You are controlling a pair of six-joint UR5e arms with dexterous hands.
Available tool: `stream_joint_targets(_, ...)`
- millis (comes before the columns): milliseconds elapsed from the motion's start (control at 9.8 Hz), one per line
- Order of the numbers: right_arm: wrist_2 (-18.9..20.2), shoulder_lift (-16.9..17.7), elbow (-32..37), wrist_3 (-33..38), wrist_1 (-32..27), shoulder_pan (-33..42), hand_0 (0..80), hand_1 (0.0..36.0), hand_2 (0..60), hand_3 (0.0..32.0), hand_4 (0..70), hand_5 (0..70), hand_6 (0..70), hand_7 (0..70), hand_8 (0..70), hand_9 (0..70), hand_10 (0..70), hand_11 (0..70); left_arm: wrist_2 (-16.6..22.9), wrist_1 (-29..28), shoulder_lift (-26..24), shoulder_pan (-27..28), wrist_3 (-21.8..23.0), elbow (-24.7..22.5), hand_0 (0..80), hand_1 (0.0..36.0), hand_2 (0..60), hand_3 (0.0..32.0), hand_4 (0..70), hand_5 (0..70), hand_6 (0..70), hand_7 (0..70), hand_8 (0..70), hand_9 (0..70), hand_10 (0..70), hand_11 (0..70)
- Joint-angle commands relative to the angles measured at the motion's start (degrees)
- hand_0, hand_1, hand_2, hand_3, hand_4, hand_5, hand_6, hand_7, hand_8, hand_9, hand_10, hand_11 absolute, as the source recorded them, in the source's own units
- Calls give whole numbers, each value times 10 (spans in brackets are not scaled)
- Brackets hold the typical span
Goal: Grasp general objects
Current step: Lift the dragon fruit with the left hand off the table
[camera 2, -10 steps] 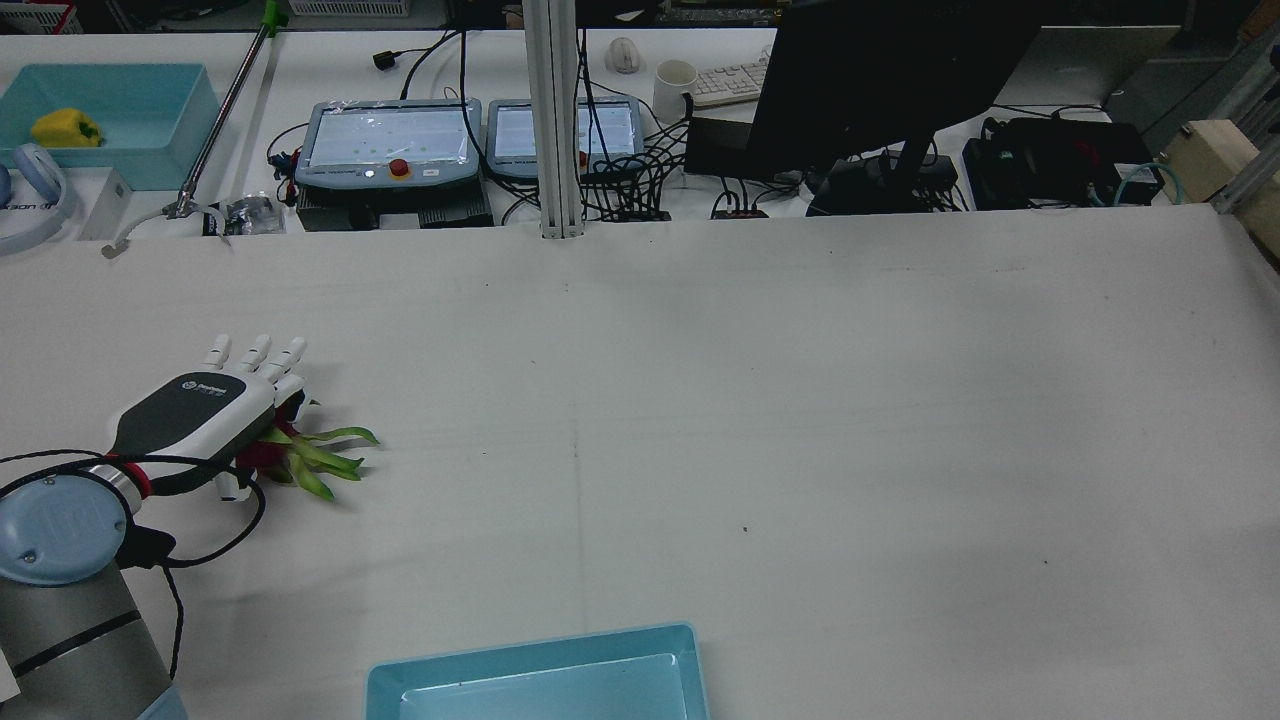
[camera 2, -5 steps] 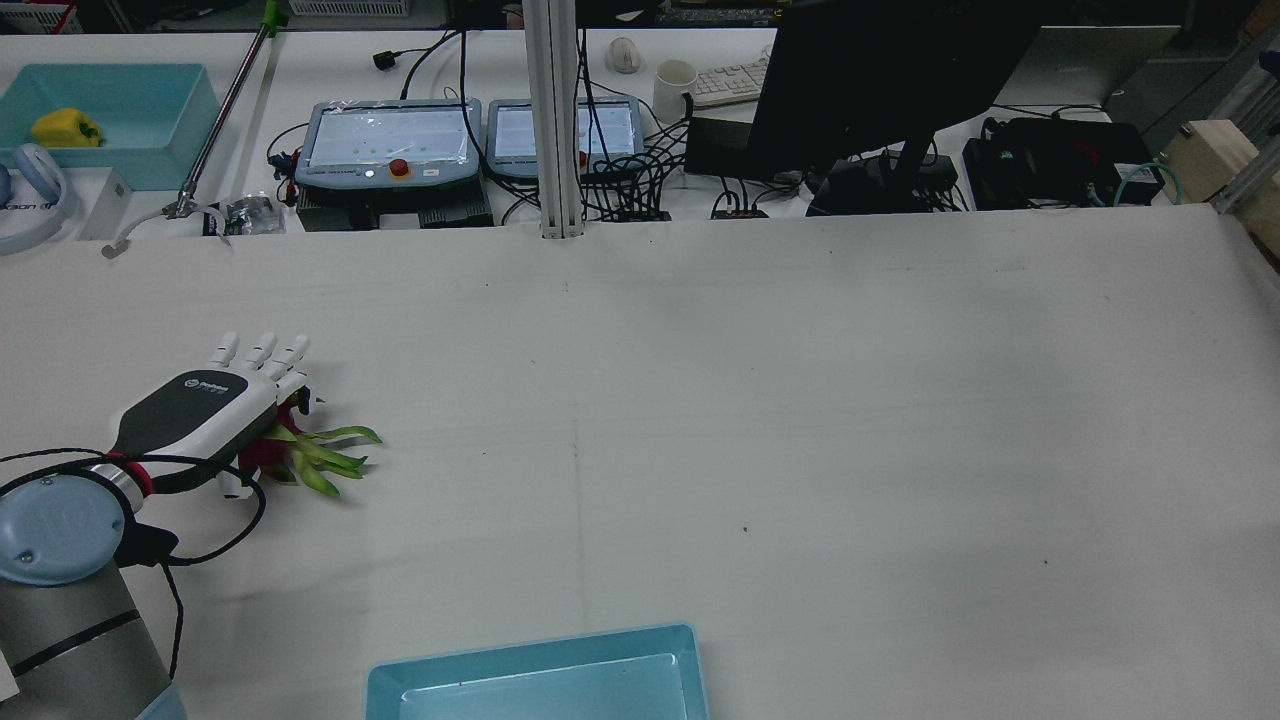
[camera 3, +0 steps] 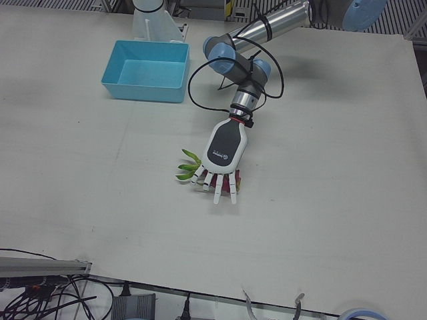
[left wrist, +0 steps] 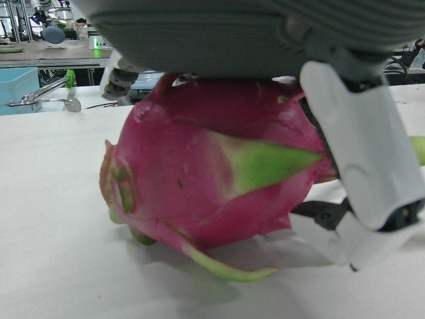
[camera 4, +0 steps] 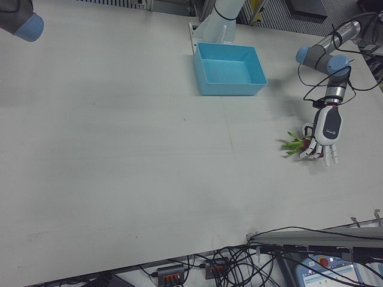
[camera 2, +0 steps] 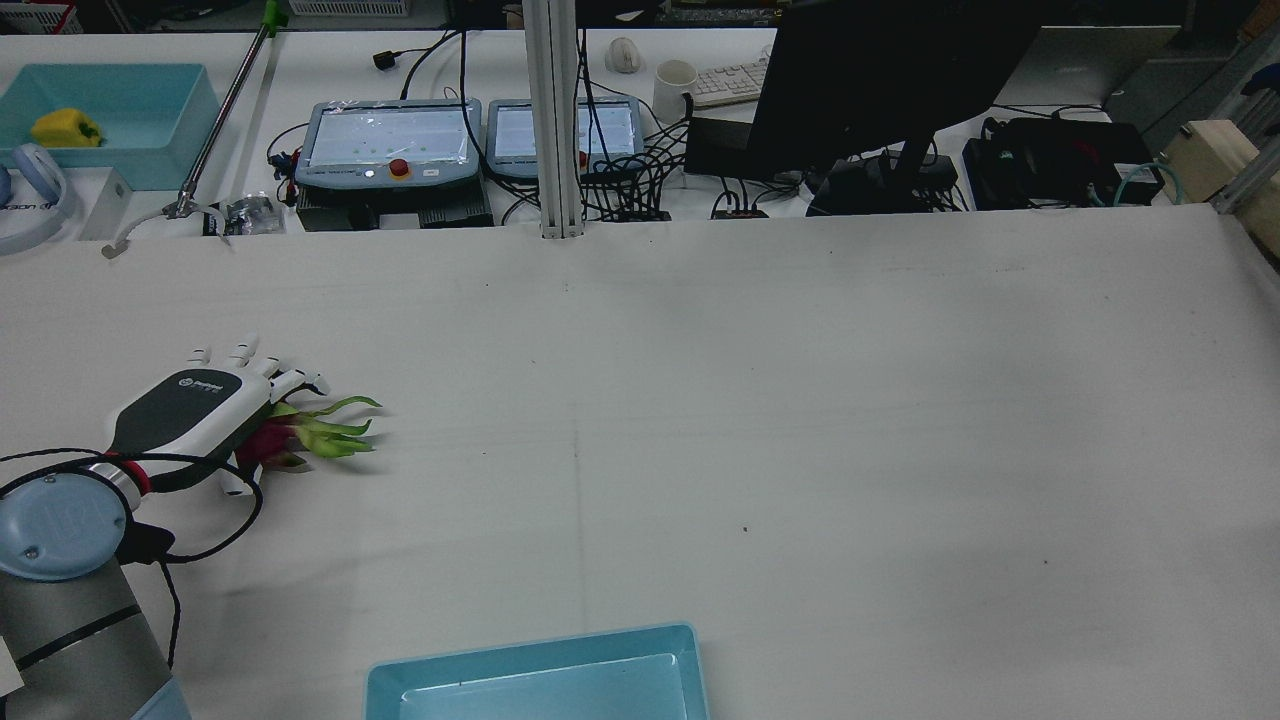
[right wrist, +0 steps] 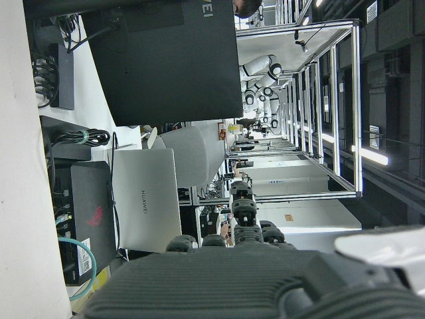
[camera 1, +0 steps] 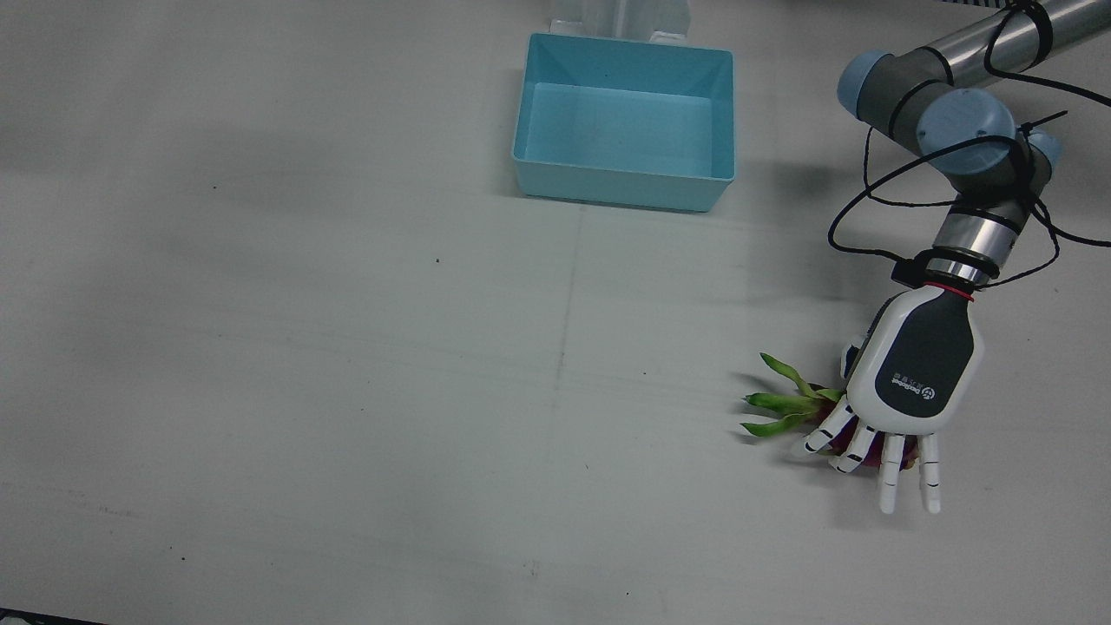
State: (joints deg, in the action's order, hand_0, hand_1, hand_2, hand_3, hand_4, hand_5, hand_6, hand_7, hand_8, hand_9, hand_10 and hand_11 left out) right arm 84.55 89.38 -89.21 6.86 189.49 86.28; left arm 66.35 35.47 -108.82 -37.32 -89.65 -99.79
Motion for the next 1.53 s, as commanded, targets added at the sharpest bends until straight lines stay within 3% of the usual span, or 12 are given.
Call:
stream_joint_targets(0, 0, 0, 0, 0, -1, 0, 0, 0, 0, 0, 0, 0, 0, 0, 0, 0, 0, 0, 0, -2, 0, -4, 0, 5, 722, 360, 600, 302, 0, 700, 74, 700, 274, 360, 592, 700)
stream_joint_targets(102, 0, 0, 0, 0, 0, 0, 0, 0, 0, 0, 0, 0, 0, 0, 0, 0, 0, 0, 0, -2, 0, -5, 0, 5, 708, 360, 600, 256, 0, 700, 130, 700, 363, 469, 700, 700)
stream_joint_targets(204, 0, 0, 0, 1, 0, 0, 0, 0, 0, 0, 0, 0, 0, 0, 0, 0, 0, 0, 0, -2, 0, -4, 0, 5, 673, 360, 600, 180, 0, 700, 220, 700, 500, 631, 700, 700)
stream_joint_targets(306, 0, 0, 0, 0, 0, 0, 0, 0, 0, 0, 0, 0, 0, 0, 0, 0, 0, 0, 0, -2, 0, -4, 0, 5, 648, 360, 600, 168, 0, 700, 347, 700, 667, 700, 700, 700)
stream_joint_targets(408, 0, 0, 0, 0, 0, 0, 0, 0, 0, 0, 0, 0, 0, 0, 0, 0, 0, 0, 0, -2, 0, -5, 0, 4, 646, 360, 600, 168, 0, 700, 410, 700, 700, 700, 700, 700)
stream_joint_targets(510, 0, 0, 0, 0, 0, 0, 0, 0, 0, 0, 0, 0, 0, 0, 0, 0, 0, 0, 0, -2, -1, -5, 0, 4, 643, 360, 600, 168, 0, 700, 432, 700, 700, 700, 700, 700)
stream_joint_targets(816, 0, 0, 0, 0, 0, 0, 0, 0, 0, 0, 0, 0, 0, 0, 0, 0, 0, 0, 1, 13, -3, -6, 1, -6, 636, 360, 600, 168, 0, 700, 394, 700, 700, 700, 700, 700)
stream_joint_targets(918, 0, 0, 0, 0, 0, 0, 0, 0, 0, 0, 0, 0, 0, 0, 0, 0, 0, 0, 1, 14, -3, -6, 1, -32, 629, 360, 600, 168, 0, 700, 493, 700, 700, 700, 700, 700)
stream_joint_targets(1020, 0, 0, 0, 0, 0, 0, 0, 0, 0, 0, 0, 0, 0, 0, 0, 0, 0, 0, 2, 29, -3, -5, 1, -69, 623, 360, 600, 128, 0, 700, 664, 700, 700, 700, 700, 700)
stream_joint_targets(1122, 0, 0, 0, 0, 0, 0, 0, 0, 0, 0, 0, 0, 0, 0, 0, 0, 0, 0, 4, 53, -5, 0, 1, -104, 624, 360, 600, 0, 0, 700, 700, 700, 700, 700, 700, 700)
stream_joint_targets(1327, 0, 0, 0, 0, 0, 0, 0, 0, 0, 0, 0, 0, 0, 0, 0, 0, 0, 0, 11, 66, -7, 1, 3, -163, 641, 360, 600, 0, 0, 700, 700, 700, 700, 700, 700, 700)
stream_joint_targets(1429, 0, 0, 0, 0, 0, 0, 0, 0, 0, 0, 0, 0, 0, 0, 0, 0, 0, 0, 43, 70, -8, -3, 4, -177, 666, 360, 600, 0, 0, 700, 693, 700, 700, 700, 700, 700)
